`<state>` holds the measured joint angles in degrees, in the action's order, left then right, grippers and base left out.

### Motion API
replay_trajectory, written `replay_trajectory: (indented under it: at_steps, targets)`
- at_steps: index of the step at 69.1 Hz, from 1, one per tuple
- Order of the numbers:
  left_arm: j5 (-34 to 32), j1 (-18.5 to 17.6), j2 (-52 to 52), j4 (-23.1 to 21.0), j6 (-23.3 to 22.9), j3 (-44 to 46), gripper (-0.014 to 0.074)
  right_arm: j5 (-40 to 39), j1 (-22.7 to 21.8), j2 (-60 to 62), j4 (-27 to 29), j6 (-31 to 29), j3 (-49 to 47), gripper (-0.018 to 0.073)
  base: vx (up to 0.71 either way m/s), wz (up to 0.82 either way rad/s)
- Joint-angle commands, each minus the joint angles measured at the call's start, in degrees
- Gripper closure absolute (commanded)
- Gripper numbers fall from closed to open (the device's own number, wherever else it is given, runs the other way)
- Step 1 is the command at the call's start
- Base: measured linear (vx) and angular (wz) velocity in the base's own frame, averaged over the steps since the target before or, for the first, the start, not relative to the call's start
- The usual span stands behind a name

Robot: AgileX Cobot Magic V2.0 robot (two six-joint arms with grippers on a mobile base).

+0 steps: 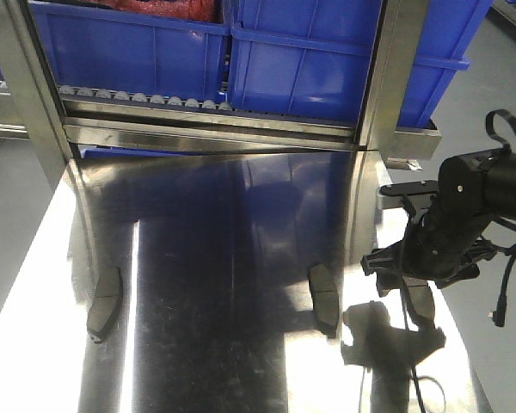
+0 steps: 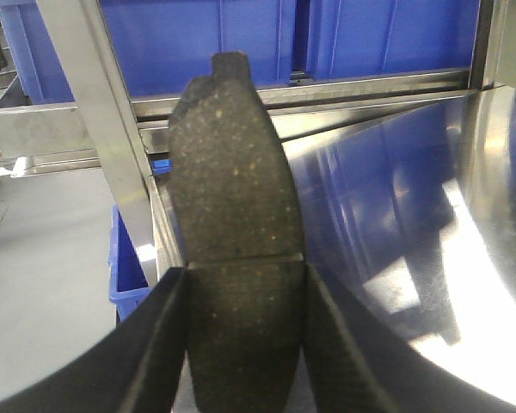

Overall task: Move and align brake pads A on conveyor
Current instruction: 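Lower the right gripper over the brake pad and close on it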

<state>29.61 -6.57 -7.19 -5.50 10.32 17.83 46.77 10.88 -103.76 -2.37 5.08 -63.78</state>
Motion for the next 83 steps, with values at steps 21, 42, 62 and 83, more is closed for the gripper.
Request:
replay_trajectory:
  at_steps: [21,42,62,83]
  targets:
    - [-5.84,-0.28,-0.49,-0.82,-0.41,1.76,0.0502,-1.66,-0.07,0.14,-0.79,-0.02,-1.73,-0.002,0.0,0.0]
    - [-5.84,-0.28,-0.49,-0.82,-0.41,1.76,0.0502,-1.43,-0.07,0.14,-0.79,-0.17,-1.73,0.0111,0.0,0.0]
    - [-5.84,-0.28,-0.49,-0.82,-0.41,1.76,0.0502,-1.54,-0.07,0.14,-0.84,-0.3,-1.73,0.0425,0.0,0.0]
    - [-5.84,-0.28,-0.49,-0.82,-0.41,1.76,0.0502,-2.31,-0.07,2.49,-0.84,-0.8,-1.73,0.0569,0.0,0.0]
